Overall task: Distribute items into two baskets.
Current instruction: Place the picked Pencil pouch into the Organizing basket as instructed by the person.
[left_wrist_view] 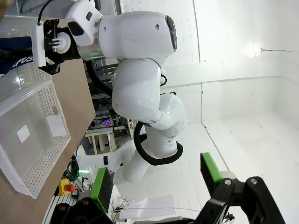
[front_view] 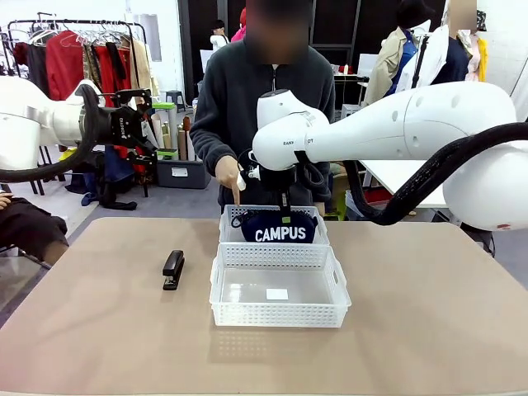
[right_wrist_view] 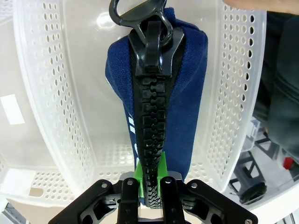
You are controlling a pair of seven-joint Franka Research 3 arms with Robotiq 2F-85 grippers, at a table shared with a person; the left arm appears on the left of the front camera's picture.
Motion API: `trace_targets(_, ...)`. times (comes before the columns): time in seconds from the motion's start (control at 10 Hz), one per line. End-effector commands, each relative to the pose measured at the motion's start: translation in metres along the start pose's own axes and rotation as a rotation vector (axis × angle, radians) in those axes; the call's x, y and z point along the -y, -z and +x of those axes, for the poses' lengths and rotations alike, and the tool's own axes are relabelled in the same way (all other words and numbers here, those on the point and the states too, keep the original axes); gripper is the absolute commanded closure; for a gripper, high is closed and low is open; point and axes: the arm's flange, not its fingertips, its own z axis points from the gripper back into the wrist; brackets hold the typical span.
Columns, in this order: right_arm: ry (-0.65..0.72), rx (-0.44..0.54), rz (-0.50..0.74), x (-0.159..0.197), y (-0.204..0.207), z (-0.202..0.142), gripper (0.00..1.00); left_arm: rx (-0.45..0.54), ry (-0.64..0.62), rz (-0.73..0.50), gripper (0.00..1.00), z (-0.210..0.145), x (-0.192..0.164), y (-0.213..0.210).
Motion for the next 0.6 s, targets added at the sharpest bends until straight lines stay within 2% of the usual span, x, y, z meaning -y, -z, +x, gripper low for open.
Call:
trace_targets(0.0, -0.001, -0.007, -0.021, 0.0096, -0.0010, -0.0001, 1.00, 0.003, 0.001, -0.002, 0.00, -0.0008, 0.0007, -0.0007)
trace_targets(0.1, 0.005, -0.003, -0.013, 0.0095, 0.0004, 0.0014, 0.94, 0.003, 0.001, -0.002, 0.00, -0.0008, 0.0007, -0.0007)
trace_targets(0.5, 0.009, 0.004, -0.008, 0.0118, -0.0011, -0.0006, 0.19, 0.003, 0.001, -0.002, 0.00, -0.0008, 0.0007, -0.0007)
